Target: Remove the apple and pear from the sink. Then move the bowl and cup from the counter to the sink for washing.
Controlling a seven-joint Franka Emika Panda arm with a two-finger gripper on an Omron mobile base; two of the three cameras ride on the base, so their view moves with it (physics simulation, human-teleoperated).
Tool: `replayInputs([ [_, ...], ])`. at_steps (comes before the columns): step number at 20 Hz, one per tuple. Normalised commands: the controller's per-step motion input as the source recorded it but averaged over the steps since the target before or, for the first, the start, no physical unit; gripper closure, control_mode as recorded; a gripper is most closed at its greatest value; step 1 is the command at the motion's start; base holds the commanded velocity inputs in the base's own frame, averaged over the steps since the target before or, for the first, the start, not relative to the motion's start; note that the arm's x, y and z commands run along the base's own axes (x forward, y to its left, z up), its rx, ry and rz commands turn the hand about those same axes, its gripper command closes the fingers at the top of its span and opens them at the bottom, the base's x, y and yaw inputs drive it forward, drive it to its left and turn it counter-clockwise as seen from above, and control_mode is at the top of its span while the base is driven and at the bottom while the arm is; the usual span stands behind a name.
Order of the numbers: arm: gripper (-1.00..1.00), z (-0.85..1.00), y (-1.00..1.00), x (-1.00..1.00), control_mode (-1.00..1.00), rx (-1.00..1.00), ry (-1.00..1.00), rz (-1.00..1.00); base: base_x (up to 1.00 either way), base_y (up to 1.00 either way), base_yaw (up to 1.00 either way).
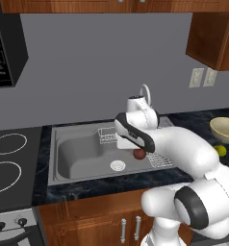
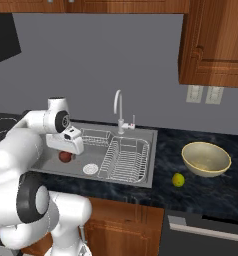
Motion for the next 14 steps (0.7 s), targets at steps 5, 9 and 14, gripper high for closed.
replayInputs([
  [5,1.0,0.28,-0.17,-0.41,-1.0,0.0,0.0,0.0,0.0,0.0,0.0],
  [9,1.0,0.22,-0.22,-0.38,-1.0,0.0,0.0,0.0,0.0,0.0,0.0],
  [14,1.0,0.16,-0.35,-0.29,-1.0,0.0,0.0,0.0,0.0,0.0,0.0],
])
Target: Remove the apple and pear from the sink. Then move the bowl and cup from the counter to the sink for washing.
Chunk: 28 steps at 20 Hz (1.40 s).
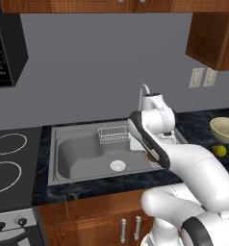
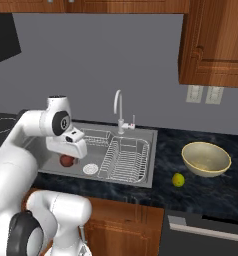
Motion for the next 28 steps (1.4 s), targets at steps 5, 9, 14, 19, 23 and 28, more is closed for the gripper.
replayInputs([
  [5,1.0,0.14,-0.42,-0.23,-1.0,0.0,0.0,0.0,0.0,0.0,0.0],
  [9,1.0,0.08,-0.45,-0.2,-1.0,0.0,0.0,0.0,0.0,0.0,0.0],
  [14,1.0,0.05,-0.47,-0.16,-1.0,0.0,0.0,0.0,0.0,0.0,0.0],
  [19,1.0,0.02,-0.51,-0.15,-1.0,0.0,0.0,0.0,0.0,0.0,0.0],
  [23,1.0,0.01,-0.52,-0.19,-1.0,0.0,0.0,0.0,0.0,0.0,0.0],
  [28,1.0,0.0,-0.52,-0.18,-1.0,0.0,0.0,0.0,0.0,0.0,0.0],
])
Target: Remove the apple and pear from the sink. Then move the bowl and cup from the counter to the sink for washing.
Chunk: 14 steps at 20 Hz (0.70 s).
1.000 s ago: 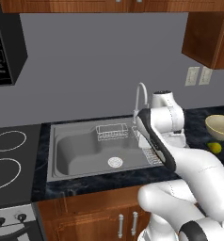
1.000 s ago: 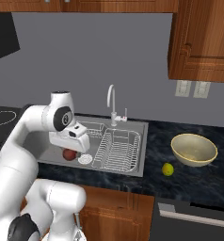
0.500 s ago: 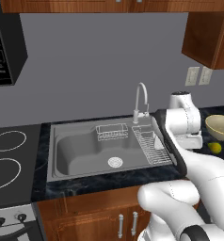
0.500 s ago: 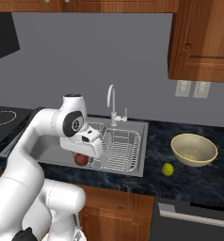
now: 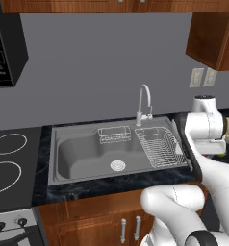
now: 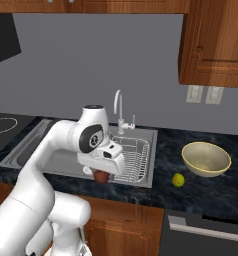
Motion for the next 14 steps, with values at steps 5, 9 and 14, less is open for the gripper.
replayInputs([
  [5,1.0,0.0,-0.53,-0.14,-1.0,0.0,0.0,0.0,0.0,0.0,0.0],
  [9,1.0,0.0,-0.54,-0.13,-1.0,0.0,0.0,0.0,0.0,0.0,0.0],
  [14,1.0,0.0,-0.53,-0.07,-1.0,0.0,0.0,0.0,0.0,0.0,0.0],
])
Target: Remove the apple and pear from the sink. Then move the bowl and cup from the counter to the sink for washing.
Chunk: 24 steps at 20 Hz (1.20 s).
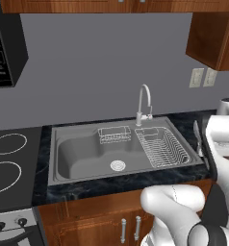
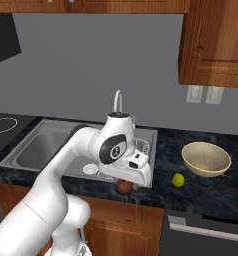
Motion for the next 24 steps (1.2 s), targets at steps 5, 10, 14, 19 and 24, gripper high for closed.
replayInputs([
  [5,1.0,0.0,-0.48,0.0,-1.0,0.0,0.0,0.0,0.0,0.0,0.0],
  [10,1.0,0.0,-0.45,0.08,-1.0,0.0,0.0,0.0,0.0,0.0,0.0],
  [14,1.0,-0.02,-0.43,0.13,-1.0,0.01,0.0,0.01,0.0,0.0,0.0],
  [19,1.0,-0.04,-0.41,0.15,-1.0,0.04,0.0,0.02,0.0,0.0,0.0],
  [24,1.0,-0.1,-0.32,0.18,-1.0,0.07,-0.05,0.02,0.0,0.0,0.0],
])
